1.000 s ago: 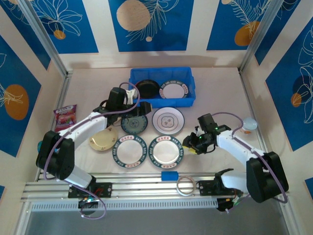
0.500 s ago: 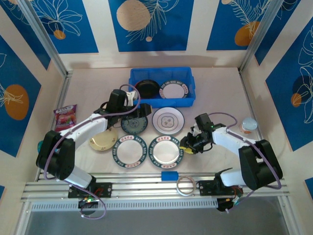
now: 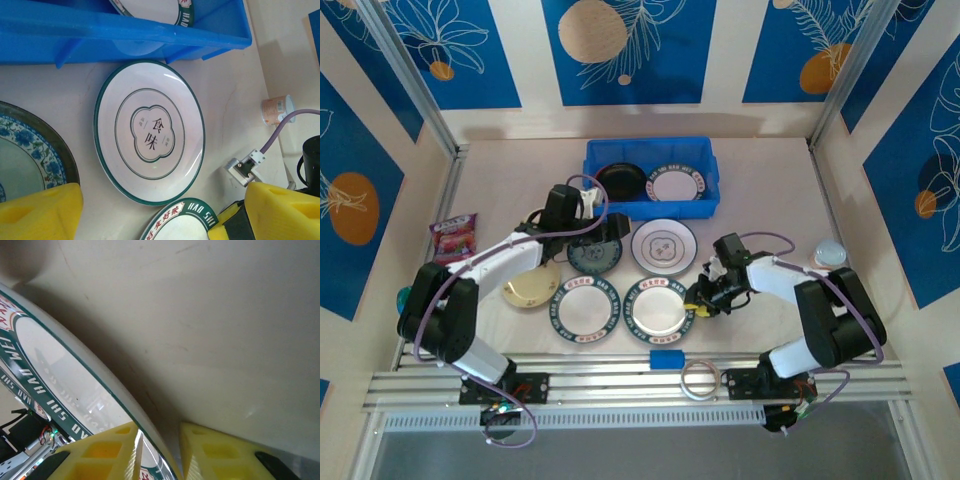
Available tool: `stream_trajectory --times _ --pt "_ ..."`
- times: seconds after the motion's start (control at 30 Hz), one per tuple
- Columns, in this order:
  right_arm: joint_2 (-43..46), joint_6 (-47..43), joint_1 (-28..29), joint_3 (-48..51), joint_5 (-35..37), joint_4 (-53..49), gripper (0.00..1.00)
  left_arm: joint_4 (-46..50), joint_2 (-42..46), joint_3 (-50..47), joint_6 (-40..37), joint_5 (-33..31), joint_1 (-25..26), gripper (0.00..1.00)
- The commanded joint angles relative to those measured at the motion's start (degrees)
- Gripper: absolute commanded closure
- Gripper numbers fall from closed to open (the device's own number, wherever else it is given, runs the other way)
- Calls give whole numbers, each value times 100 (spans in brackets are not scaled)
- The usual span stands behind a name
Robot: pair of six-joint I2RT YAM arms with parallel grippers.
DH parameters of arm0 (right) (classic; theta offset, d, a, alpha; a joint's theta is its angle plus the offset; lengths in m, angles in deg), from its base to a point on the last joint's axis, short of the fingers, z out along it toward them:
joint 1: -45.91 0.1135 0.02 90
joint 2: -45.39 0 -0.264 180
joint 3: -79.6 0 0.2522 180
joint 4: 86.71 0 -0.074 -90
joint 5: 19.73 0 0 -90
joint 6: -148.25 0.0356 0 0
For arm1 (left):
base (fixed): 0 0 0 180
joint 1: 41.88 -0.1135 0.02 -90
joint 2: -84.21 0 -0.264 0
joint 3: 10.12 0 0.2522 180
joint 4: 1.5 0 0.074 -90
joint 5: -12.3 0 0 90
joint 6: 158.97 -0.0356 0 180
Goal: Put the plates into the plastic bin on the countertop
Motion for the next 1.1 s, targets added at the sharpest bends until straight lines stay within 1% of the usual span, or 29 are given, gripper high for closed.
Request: stream_trajectory --times 0.0,0.1,0.17,0.27,0.3,0.43,0.6,0.67,0.8,0.9,1.0,1.07 --pt "-145 -105 73 32 -306 135 76 -68 -59 11 -4 -23 86 16" --pt "-31 -89 67 72 -240 94 80 -23 -70 36 -26 -45 99 16" --pt "70 -84 40 107 -205 73 86 -19 -85 51 -21 -60 116 16" --pt "244 -60 -18 186 -145 41 91 13 -112 124 -30 -54 133 16" --pt "322 -61 -32 209 -143 18 92 35 -123 139 -36 -46 139 16" --pt "674 -129 1 251 -101 -198 100 166 -105 277 -109 -36 147 16" --pt "1340 -27 131 222 -168 -555 100 416 -62 511 -230 5 152 16" --pt "1637 84 193 104 -352 -701 100 504 -53 608 -265 56 151 16" --pt "1961 150 298 -491 -235 -1249 100 730 -26 851 -384 152 128 16" --pt "1967 55 185 -1045 -162 -1370 100 802 -25 972 -395 254 75 16" --pt "1640 -120 -3 -1690 -173 -1418 100 777 -30 1054 -351 399 -28 18" --pt "1434 -140 -107 -1996 -220 -1277 100 749 -14 1083 -322 461 -86 18"
